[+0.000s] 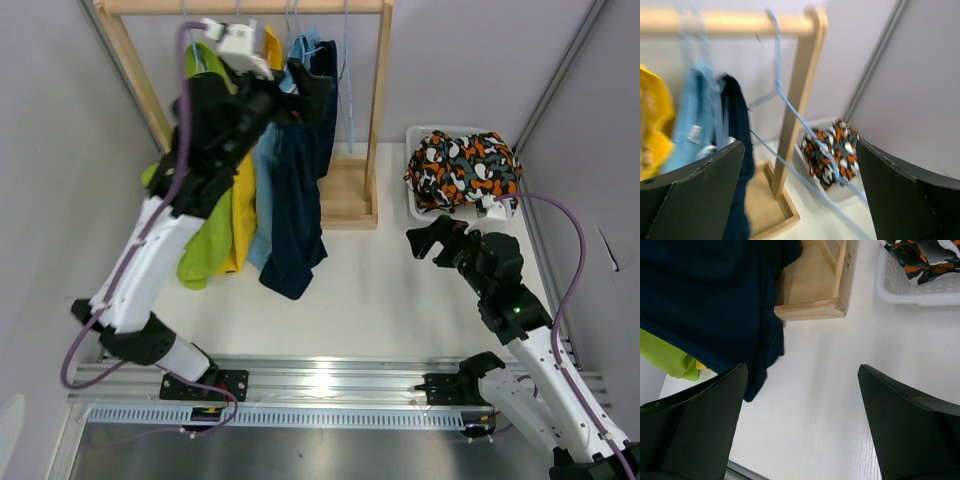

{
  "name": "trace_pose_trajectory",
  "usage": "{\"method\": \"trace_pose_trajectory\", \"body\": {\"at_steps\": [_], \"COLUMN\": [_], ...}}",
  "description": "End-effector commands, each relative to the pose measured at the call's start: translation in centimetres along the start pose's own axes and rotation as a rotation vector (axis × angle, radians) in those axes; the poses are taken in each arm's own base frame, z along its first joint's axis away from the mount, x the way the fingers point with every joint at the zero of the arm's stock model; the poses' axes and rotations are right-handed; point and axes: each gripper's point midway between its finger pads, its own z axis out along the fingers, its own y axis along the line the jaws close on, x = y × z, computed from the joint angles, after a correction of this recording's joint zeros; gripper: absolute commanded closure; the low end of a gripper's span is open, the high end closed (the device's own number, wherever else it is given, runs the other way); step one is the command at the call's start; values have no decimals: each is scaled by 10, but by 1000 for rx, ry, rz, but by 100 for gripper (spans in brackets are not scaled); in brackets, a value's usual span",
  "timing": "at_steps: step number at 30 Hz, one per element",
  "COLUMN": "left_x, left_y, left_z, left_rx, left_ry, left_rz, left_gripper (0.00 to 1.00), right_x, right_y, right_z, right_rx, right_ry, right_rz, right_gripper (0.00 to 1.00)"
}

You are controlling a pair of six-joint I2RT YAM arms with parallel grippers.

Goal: Remove the shorts from the hanger

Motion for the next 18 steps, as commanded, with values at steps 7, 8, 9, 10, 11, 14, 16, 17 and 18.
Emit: {"method": "trace_pose_trajectory", "body": {"at_steps": [7,8,9,10,11,14,16,17,18], "left_x": [-2,5,8,12,10,21,25,28,26], "left_y": [43,44,44,46,44,47,47,48,49], "left_z": [-22,-16,-12,-9,-6,10,21,24,30], "left_rx": [-122,-117,-115,-116,-111,-110,-110,-111,-115], "left_ry": [34,47,54,60,55,76,84,90,84], "left_rz": [61,63,64,63,62,58,58,57,55], "left_gripper": [1,1,1,2,3,5,7,7,7], "right_x": [-14,-14,-12,-13,-14,-13,-12,-11,-11], "right_y": [8,8,7,6,7,3,1,1,0], "right_z": [-13,-14,-14,-15,-16,-18,-19,-19,-20], "right_rx": [-9,-9,-4,0,-3,12,21,23,25], "right_ry": [-43,-43,-37,-37,-39,-37,-35,-31,-31], "right_rz": [18,16,14,13,6,2,-6,-8,-11], "right_gripper": [1,1,1,1,1,1,0,1,1]}}
